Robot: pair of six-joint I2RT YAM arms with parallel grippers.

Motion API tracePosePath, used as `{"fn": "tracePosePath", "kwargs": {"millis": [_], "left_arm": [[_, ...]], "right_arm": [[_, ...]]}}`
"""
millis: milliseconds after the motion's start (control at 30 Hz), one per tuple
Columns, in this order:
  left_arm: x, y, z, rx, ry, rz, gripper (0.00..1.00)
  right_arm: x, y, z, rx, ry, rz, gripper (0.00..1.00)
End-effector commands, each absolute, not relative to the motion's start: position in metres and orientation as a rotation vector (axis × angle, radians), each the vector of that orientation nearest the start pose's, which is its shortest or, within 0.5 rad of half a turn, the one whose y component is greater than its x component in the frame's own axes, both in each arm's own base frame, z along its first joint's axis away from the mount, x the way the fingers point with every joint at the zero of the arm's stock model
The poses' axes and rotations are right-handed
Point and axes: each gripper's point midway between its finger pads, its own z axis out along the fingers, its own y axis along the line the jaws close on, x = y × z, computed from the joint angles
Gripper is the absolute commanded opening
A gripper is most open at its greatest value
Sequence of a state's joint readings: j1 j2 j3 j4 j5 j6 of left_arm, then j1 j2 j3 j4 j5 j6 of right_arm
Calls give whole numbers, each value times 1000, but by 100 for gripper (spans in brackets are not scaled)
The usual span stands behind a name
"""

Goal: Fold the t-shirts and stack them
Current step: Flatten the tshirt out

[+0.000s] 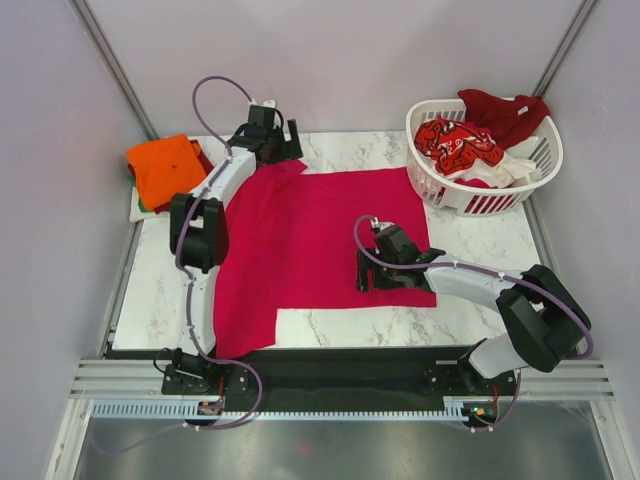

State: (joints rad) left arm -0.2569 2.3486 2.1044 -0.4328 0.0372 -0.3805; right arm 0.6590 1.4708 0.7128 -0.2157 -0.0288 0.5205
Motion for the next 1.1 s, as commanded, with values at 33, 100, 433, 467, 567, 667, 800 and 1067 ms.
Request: {"fn": "tracePosePath", "kwargs": {"millis": [33, 100, 433, 467, 567, 667, 800, 1067], "left_arm": [[576, -136, 187, -126, 2148, -211, 99], [562, -119, 159, -181, 2218, -188, 97], [554, -80, 72, -240, 2379, -61, 94], [555, -80, 69, -243, 2386, -75, 94], [559, -77, 56, -251, 2406, -71, 94], [564, -80, 53, -253, 2416, -91, 93], [565, -73, 47, -297, 2441, -75, 94], [563, -61, 37, -406, 2477, -70, 95]], "right_arm": [[232, 211, 15, -198, 2663, 436, 82], [244, 220, 27, -207, 2627, 452, 82], [264, 278, 33, -338, 2574, 739, 82], [259, 276, 24, -336, 2594, 739, 82], [248, 265, 5, -313, 2629, 708, 82], [225, 246, -11, -273, 2695, 670, 82], [196, 214, -16, -182, 2748, 588, 82], [177, 172, -12, -28, 2769, 410, 86]]}}
